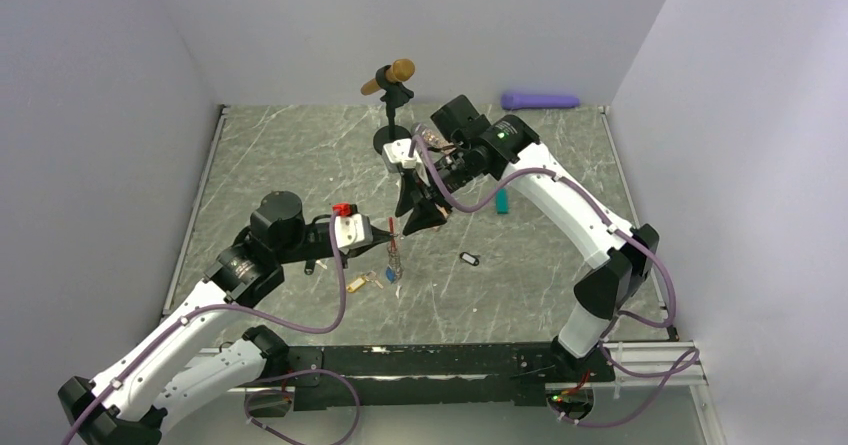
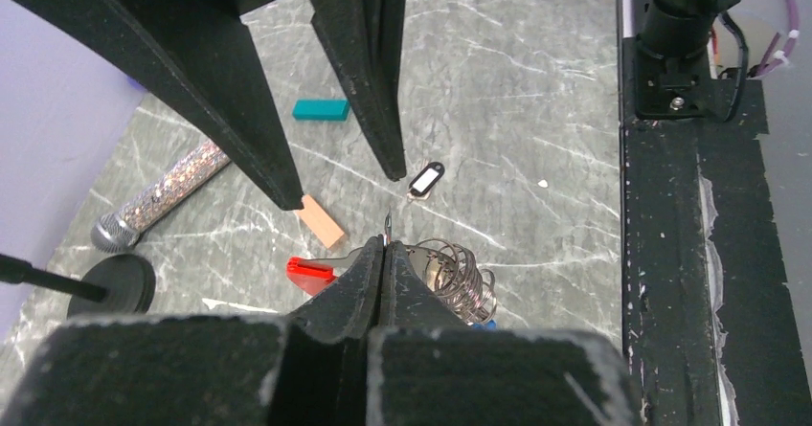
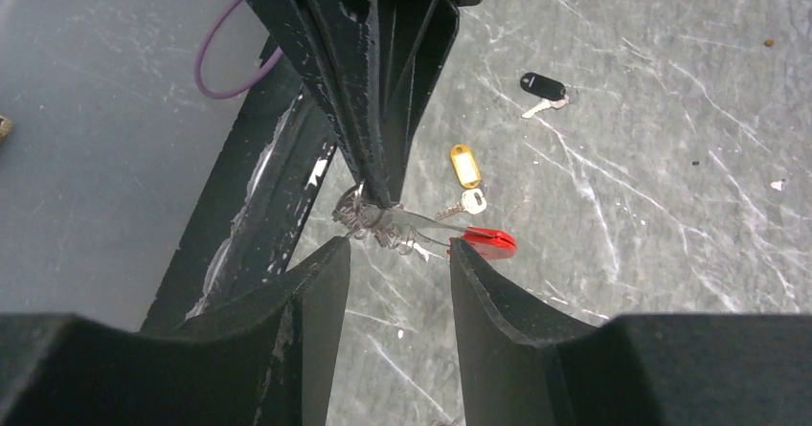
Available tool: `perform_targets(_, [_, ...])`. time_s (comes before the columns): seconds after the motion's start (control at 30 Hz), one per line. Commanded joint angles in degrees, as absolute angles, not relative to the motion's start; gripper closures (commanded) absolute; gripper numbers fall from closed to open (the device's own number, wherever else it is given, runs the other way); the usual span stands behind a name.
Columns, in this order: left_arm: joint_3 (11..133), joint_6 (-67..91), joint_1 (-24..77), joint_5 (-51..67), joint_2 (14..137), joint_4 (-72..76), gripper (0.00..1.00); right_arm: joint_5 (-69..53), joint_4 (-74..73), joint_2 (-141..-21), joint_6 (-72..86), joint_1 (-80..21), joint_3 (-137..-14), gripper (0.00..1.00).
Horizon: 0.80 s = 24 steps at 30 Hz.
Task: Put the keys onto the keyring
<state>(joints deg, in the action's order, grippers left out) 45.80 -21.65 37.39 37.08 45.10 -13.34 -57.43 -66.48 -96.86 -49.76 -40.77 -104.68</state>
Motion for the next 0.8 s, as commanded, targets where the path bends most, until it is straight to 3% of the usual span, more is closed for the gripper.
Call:
perform_targets(0.0, [47.49, -20.07, 37.66, 33.74, 43.72, -12.09, 1.0, -57.2, -68.45, -97.93, -50.48, -41.89, -107.93, 0.53])
perform_targets(0.23, [47.66, -18.57, 37.69, 32.57, 43.86, -11.38, 1.0, -55.26, -69.03, -100.22, -50.55, -44.87, -110.1, 0.54])
perform_targets(0.77, [48.08, -20.3, 37.7, 31.11, 43.58, -13.55, 1.0, -55.91, -69.08, -99.99, -50.36, -45.08, -109.35, 0.76])
